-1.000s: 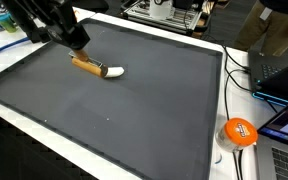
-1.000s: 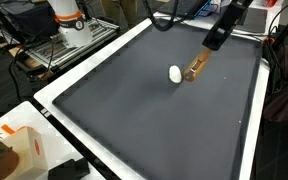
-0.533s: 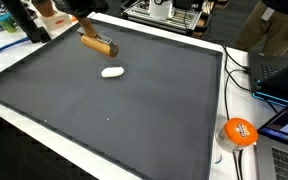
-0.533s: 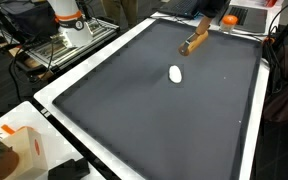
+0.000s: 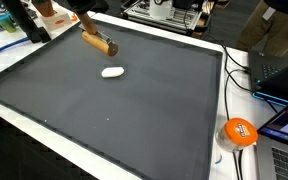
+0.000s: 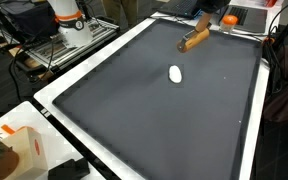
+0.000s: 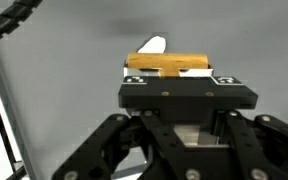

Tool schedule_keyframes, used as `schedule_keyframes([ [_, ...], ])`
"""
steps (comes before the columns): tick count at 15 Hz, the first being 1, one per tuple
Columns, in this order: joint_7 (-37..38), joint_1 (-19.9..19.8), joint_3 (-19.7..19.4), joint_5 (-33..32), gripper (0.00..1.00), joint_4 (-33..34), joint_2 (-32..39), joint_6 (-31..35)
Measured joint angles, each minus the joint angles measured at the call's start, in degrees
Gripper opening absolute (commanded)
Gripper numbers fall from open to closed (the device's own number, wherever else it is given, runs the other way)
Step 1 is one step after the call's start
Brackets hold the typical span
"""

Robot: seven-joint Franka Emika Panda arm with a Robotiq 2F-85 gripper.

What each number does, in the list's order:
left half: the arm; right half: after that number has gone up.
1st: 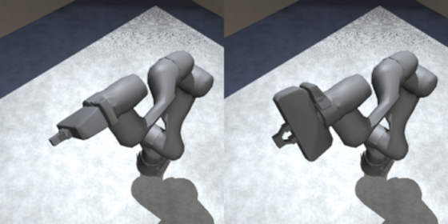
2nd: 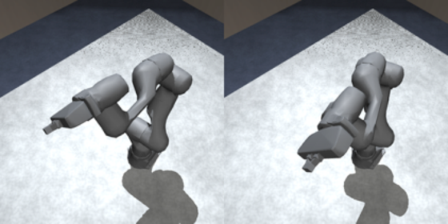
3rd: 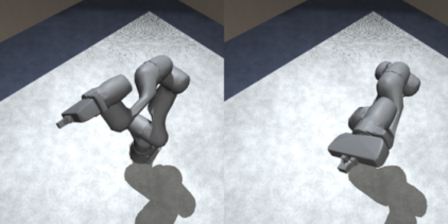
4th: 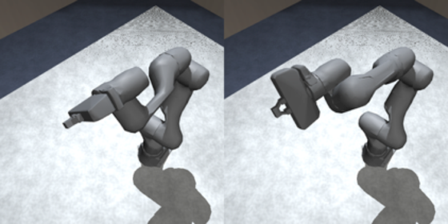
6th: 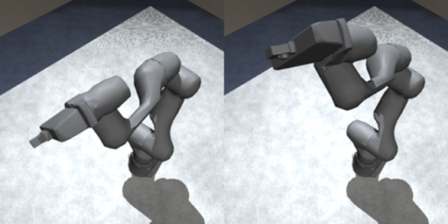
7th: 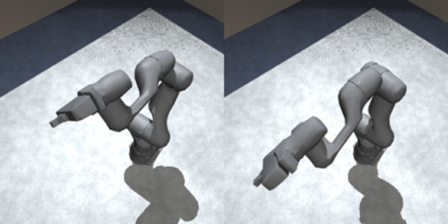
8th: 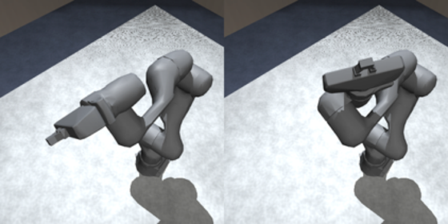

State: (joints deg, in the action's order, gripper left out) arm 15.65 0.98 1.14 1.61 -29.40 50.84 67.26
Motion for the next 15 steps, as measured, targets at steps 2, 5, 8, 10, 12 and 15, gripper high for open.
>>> schedule_keyframes([
  [2, 0.1, 0.0, 0.0, 0.0, 0.22, 0.0, 0.2, 0.8],
  [5, 0.9, -0.2, -0.3, -0.4, 0.22, 0.0, 1.1, 4.8],
  [8, 0.9, -0.6, -1.1, -0.7, 0.22, -0.7, 1.7, 7.4],
  [10, 0.9, -1.2, -1.5, -0.7, 0.22, -1.2, 1.7, 8.4],
  [12, 0.9, -1.9, -1.5, -0.6, 0.22, -1.2, 1.7, 9.7],
  [15, 0.9, -3.0, -1.5, -0.2, 0.22, -1.4, 1.2, 10.2],
])
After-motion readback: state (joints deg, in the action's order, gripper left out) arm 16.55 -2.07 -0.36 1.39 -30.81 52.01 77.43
